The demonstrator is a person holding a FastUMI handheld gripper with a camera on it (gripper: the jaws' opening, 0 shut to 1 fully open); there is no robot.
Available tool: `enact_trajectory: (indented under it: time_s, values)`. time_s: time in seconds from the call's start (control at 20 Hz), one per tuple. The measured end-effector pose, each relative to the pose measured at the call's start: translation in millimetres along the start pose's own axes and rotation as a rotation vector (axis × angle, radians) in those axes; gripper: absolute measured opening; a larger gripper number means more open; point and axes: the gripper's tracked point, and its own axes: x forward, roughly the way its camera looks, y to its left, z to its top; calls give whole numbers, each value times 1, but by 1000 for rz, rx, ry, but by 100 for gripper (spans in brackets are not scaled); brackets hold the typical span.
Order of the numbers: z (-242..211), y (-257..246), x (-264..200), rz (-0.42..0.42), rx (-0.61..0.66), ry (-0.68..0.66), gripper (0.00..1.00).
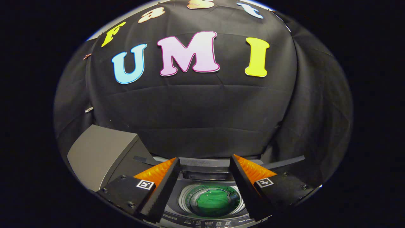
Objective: Put the clothes into the washing machine and then close the washing machine lid.
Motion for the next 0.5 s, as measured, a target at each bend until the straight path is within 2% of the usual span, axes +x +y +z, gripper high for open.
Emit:
enact_trajectory:
  time_s: [0.5]
  values:
    - [-15,3,-11,-37,23,16,100]
